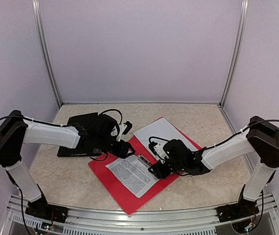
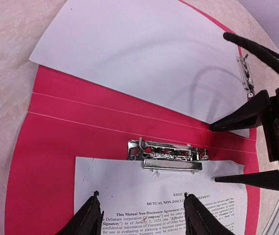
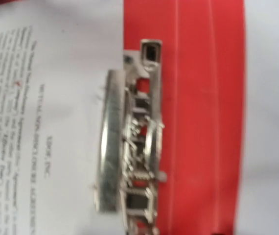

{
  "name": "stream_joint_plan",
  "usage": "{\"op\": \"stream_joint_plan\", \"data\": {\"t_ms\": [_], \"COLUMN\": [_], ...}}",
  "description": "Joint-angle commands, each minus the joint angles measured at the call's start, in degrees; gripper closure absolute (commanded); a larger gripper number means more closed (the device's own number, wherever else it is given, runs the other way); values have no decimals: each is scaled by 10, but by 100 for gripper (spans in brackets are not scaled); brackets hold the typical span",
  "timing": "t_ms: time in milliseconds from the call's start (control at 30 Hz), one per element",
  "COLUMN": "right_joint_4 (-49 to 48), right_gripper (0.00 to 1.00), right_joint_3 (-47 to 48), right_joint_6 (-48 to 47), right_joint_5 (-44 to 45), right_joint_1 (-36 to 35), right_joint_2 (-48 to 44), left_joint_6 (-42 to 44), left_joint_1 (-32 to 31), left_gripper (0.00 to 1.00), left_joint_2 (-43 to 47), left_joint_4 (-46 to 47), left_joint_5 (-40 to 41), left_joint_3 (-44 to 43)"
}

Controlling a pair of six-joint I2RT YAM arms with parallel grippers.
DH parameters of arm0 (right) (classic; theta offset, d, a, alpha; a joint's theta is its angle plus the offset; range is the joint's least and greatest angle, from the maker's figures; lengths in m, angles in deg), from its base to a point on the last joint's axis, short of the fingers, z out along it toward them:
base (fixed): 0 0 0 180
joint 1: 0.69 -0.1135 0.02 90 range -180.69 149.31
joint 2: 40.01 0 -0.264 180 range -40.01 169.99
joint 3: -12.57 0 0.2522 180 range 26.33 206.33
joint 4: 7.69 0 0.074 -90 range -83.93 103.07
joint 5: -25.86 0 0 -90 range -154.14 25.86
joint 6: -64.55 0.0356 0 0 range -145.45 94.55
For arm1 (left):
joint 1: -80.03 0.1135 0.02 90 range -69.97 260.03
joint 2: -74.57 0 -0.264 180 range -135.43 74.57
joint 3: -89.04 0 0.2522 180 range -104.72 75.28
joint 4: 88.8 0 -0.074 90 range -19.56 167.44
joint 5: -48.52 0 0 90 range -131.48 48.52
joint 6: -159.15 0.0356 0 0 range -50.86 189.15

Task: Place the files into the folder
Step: Clamp the file in the folder with some files, then pick up the folder with files at the center of the board.

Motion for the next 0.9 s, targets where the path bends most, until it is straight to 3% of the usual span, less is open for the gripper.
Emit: {"op": "stream_joint_plan", "data": {"t_ms": [0,167,400,667,867], "right_joint_4": [107,187,241,229,222], "right_gripper": [34,30,30,30,30], "right_joint_3": [25,55,54,34,39], "right_joint_6": [14,50,69,57,47], "right_joint_5": [22,69,99,68,53], "right_joint_1": [-3,0,15,18,18], "right_joint_2": [-66,-102,-130,-132,-128], "left_joint_6": [-11,-65,-247,-399,-443], "left_joint_1": [-4,-11,-19,-52,-42], "left_gripper": [42,28,11,9,11], "left_joint_2": [72,137,247,425,461], "left_joint_4": [-22,-96,-247,-395,-408], "left_joint_5": [27,99,166,217,210], "left_joint_3": [30,54,101,143,186]}}
